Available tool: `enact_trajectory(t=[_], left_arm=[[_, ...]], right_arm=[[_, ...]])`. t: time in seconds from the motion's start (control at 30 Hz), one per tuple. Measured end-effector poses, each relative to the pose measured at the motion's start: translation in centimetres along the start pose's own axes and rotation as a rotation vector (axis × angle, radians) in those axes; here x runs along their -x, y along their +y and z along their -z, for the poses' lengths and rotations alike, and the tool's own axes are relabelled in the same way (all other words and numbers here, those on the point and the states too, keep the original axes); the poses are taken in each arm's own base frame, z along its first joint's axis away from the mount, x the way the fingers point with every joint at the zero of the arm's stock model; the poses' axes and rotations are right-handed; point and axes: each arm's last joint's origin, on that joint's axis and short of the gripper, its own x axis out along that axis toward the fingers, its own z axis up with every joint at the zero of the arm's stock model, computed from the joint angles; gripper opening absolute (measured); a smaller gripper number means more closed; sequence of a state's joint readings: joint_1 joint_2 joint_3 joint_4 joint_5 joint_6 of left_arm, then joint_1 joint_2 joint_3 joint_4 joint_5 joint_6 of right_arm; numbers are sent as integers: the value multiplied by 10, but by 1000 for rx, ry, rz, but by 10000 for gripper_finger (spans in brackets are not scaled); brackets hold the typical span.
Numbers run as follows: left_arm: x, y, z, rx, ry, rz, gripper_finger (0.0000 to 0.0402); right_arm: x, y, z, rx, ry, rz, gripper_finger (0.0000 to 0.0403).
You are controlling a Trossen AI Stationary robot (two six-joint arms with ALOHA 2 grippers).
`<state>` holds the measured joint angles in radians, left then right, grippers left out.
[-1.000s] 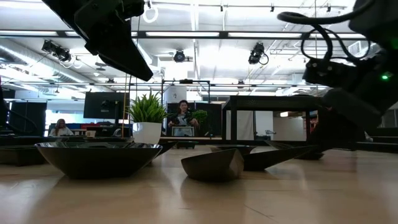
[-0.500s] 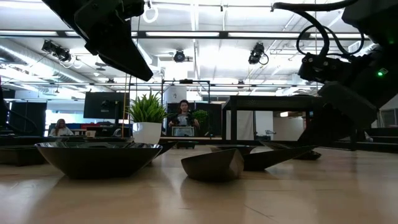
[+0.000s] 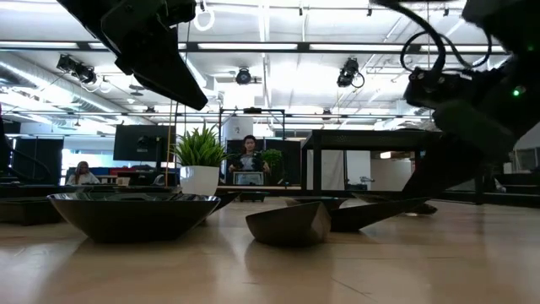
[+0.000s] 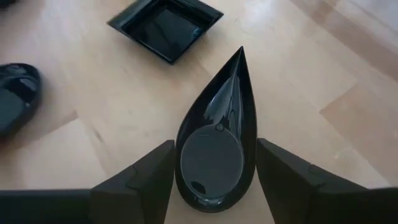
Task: Pick & Place Mini shaped plates
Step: Stack the black drop-shaped plate on top of the black drop-shaped plate on the shelf
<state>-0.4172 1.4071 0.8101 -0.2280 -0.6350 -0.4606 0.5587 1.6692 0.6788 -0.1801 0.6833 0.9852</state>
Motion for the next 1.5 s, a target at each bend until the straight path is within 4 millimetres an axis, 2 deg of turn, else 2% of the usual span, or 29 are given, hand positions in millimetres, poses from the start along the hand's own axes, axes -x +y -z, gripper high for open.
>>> enact_trajectory(t=[0.2,0.3,0.53,0.73,0.93,1.13,1.3,1.5], left_arm=[[0,0,0,0,0,0,193],[0,0,0,0,0,0,193],[0,0,0,0,0,0,193],[0,0,0,-1,0,0,193],[0,0,0,-3,1,0,193],[0,0,0,-4,1,0,193],[-1,1,0,-2,1,-3,193],[-3,4,-1,7,2,-15,193]], right_arm=[[19,-2,-18,-63,-52,-62,217],[33,0,-34,-85,-79,-89,217],[62,1,-96,-124,-201,-74,217],[57,-16,-151,-177,-303,29,217],[34,-55,-187,-230,-354,149,217],[12,-106,-213,-305,-348,247,217],[0,-149,-225,-377,-327,291,217],[-9,-181,-231,-424,-310,328,217]])
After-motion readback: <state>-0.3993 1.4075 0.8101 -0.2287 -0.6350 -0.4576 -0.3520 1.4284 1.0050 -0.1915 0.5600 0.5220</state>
